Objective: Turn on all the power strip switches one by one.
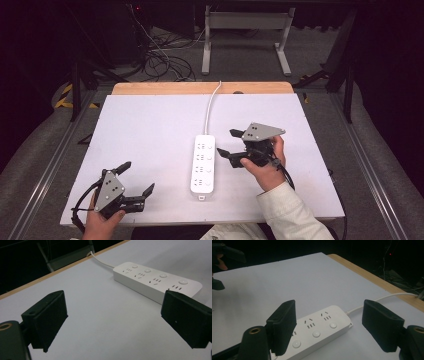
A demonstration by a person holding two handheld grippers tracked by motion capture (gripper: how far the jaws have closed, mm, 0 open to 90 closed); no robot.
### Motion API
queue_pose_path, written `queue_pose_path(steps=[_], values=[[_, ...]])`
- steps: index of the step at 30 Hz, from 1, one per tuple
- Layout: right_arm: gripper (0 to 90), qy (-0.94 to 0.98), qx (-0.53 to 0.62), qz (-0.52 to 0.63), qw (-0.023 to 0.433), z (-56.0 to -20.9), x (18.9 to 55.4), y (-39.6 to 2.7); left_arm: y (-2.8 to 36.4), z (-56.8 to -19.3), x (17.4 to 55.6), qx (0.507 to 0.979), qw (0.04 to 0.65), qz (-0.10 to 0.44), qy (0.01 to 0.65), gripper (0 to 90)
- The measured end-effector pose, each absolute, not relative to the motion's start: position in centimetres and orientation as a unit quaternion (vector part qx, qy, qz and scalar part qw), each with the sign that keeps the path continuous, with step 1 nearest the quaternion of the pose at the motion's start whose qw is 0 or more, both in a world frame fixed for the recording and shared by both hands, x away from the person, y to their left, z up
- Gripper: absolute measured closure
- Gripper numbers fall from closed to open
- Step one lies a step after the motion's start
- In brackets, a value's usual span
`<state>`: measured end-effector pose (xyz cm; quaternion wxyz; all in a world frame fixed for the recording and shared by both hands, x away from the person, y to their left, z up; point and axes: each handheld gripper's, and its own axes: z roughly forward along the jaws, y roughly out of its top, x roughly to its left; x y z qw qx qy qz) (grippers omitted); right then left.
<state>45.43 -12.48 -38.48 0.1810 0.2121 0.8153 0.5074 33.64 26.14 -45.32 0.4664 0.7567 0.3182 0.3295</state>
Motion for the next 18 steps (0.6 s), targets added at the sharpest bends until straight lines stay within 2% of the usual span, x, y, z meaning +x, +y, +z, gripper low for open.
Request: queue_pose_path(steps=[11, 18], values=[[18.3, 0.805, 0.239, 0.512, 0.180, -39.8, 43.1, -16.4, 26.1, -45.3, 33.6, 0.756, 0.469, 0.326, 0.320, 7.2], [15.3, 0.796, 0.258, 0.517, 0.177, -41.7, 42.1, -18.8, 26.2, -45.2, 33.5, 0.755, 0.469, 0.330, 0.317, 7.2]])
